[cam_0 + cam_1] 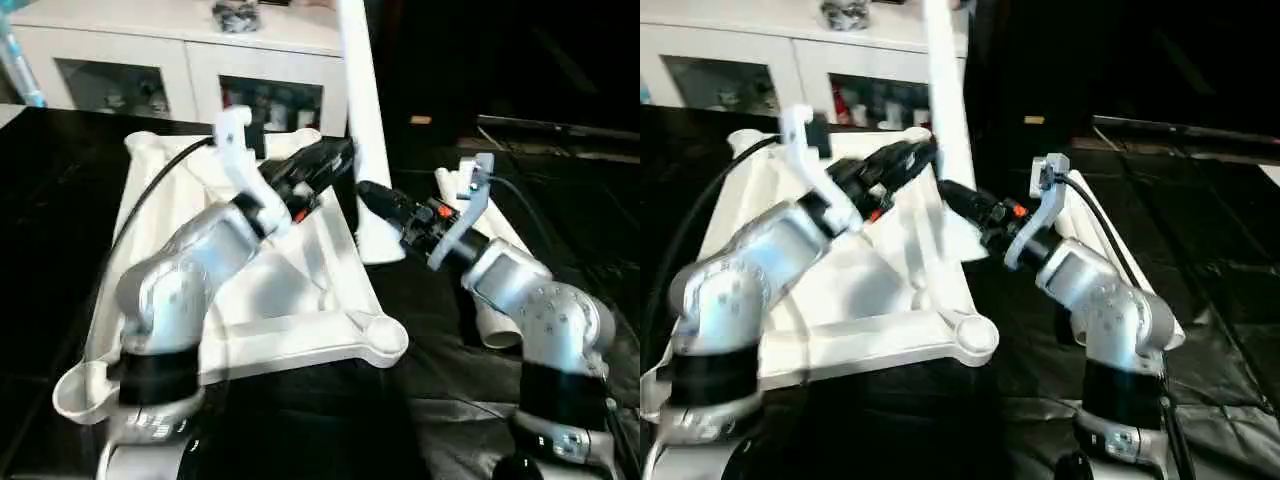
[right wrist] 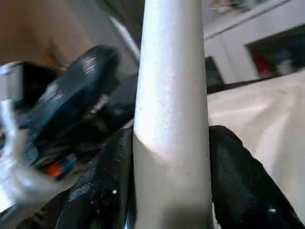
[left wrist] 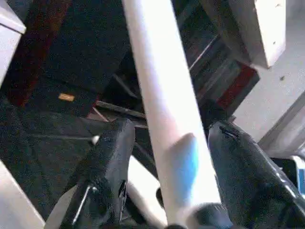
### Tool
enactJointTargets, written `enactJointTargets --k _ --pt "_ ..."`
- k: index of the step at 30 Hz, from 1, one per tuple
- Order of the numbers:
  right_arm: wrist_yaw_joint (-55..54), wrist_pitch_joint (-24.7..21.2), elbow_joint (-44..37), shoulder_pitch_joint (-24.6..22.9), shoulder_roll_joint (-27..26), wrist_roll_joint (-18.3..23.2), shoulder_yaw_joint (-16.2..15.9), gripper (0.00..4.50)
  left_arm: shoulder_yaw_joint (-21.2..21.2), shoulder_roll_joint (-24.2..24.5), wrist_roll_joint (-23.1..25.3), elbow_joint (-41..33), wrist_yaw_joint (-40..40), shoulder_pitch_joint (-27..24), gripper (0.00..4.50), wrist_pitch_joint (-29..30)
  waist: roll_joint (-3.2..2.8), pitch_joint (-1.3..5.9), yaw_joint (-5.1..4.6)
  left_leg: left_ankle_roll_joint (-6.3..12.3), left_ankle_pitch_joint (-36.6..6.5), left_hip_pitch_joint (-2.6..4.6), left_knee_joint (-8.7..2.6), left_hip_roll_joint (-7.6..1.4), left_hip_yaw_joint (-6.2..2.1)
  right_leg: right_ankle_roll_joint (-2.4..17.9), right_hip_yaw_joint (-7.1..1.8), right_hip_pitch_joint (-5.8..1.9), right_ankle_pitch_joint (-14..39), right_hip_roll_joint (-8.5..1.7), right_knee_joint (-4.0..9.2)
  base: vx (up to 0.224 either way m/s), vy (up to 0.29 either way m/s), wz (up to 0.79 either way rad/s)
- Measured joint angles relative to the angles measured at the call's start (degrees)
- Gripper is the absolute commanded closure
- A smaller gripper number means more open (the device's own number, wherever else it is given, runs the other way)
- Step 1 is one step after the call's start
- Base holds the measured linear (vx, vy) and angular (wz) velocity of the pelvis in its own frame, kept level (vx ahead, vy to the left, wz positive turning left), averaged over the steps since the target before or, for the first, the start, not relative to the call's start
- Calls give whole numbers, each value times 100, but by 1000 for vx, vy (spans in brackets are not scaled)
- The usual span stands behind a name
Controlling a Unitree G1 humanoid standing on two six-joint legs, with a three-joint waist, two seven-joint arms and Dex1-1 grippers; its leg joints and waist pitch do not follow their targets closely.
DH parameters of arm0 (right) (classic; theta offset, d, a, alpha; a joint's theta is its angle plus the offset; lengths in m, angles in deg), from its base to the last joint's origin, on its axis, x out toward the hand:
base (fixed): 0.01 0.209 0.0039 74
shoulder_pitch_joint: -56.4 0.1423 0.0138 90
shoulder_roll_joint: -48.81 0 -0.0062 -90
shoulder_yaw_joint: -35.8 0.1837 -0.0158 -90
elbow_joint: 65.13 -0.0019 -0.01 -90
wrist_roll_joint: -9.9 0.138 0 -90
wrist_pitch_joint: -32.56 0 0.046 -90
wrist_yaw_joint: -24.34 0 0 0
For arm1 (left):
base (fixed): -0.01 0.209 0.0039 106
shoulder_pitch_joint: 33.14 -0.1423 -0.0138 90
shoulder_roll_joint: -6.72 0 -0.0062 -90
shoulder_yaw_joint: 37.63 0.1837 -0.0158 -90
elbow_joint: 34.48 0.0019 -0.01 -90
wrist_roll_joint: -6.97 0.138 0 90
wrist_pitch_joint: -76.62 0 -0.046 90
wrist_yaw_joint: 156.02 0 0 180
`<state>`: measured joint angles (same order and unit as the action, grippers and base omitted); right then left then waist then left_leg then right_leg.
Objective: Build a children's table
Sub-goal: Pick table leg
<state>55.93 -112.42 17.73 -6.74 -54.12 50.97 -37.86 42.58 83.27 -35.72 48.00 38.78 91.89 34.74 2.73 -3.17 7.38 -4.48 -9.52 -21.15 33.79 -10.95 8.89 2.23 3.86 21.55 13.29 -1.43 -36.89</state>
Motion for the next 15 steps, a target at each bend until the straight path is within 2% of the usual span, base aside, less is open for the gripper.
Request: enactJointTargets --k 3,5,10,11,13,15 --pt "99 0 -142 -99 65 118 -43 259 -93 -63 -190 99 -37 121 125 106 2 -2 43 0 0 -1 0 0 0 -16 0 1 4 0 3 0 0 0" --pt "137 0 -192 -137 84 189 -55 259 -156 -101 -281 115 -64 160 97 175 2 -2 70 -1 0 0 -1 0 0 -19 0 0 5 0 5 0 0 0" --pt "162 47 -312 -272 188 159 -219 259 -164 -130 -319 119 -141 172 67 279 2 -2 85 0 0 -5 -2 0 0 -33 0 -1 -3 0 22 0 0 0" --pt "163 76 -330 -275 215 123 -276 259 -164 -131 -318 123 -146 175 47 279 2 -1 85 0 0 -6 -2 0 1 -35 0 -2 -5 0 25 0 0 0" --pt "137 330 -352 -280 237 -130 -453 259 -160 -128 -313 135 -179 192 43 279 2 -1 85 0 0 -6 -2 0 1 -38 0 -3 -8 0 29 0 0 0" --pt "88 681 -352 -286 282 -477 -679 259 -143 -124 -311 135 -208 197 87 278 2 -2 85 -1 0 -7 -2 0 1 -40 0 -3 -10 0 30 0 0 0"
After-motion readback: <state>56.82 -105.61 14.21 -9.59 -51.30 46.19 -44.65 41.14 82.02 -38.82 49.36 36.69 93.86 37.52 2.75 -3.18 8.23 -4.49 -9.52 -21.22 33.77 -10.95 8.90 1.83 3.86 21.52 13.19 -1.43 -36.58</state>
